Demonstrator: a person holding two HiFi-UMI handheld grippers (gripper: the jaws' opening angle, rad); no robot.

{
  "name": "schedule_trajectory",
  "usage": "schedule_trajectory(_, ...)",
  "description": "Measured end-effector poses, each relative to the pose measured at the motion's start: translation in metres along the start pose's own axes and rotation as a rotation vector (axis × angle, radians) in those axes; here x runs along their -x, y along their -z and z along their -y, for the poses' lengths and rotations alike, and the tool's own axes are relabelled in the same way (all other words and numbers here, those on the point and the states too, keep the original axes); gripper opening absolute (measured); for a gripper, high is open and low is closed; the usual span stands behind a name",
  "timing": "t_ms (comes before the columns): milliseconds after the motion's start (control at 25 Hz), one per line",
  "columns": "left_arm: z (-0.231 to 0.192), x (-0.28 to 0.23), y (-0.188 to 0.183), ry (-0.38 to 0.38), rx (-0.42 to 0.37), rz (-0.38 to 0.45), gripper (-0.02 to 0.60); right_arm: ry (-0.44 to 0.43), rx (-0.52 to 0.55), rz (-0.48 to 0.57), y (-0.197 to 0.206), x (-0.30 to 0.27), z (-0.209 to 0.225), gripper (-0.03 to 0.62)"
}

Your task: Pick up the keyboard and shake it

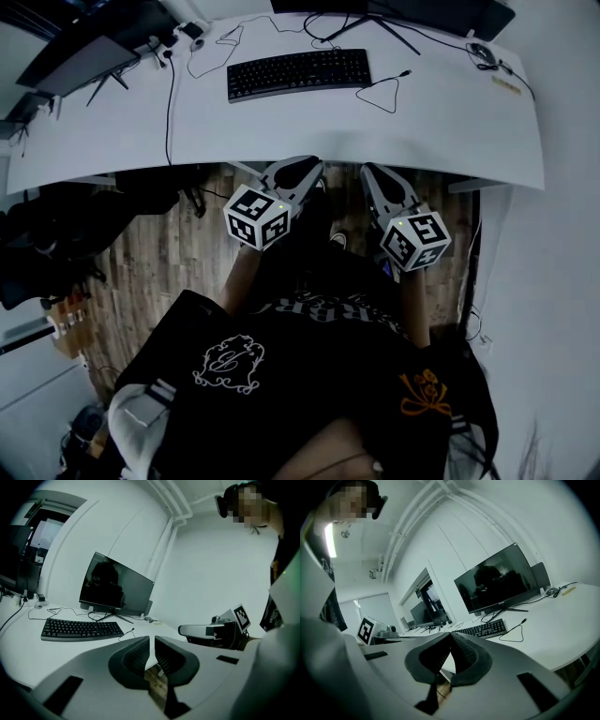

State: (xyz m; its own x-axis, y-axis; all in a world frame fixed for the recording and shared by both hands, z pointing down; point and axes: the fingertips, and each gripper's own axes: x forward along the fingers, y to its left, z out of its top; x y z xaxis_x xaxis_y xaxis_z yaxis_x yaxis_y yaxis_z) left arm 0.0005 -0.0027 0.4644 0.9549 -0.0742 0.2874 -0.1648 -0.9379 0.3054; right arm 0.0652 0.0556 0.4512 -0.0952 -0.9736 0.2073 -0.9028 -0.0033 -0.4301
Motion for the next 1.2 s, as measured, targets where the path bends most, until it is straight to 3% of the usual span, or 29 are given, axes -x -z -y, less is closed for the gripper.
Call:
schedule_trajectory(480, 0.032, 0.007, 0.007, 0.036, -0.031, -0.005, 0.048, -0.021, -0.038, 0.02, 0.008, 0.03, -0.011, 0.012)
schedule_trajectory(1200, 0.053, 0.012, 0.004, 0.069, -0.054, 0.008, 0.048, 0.002, 0.033, 0.009, 0.012, 0.039, -0.02, 0.012)
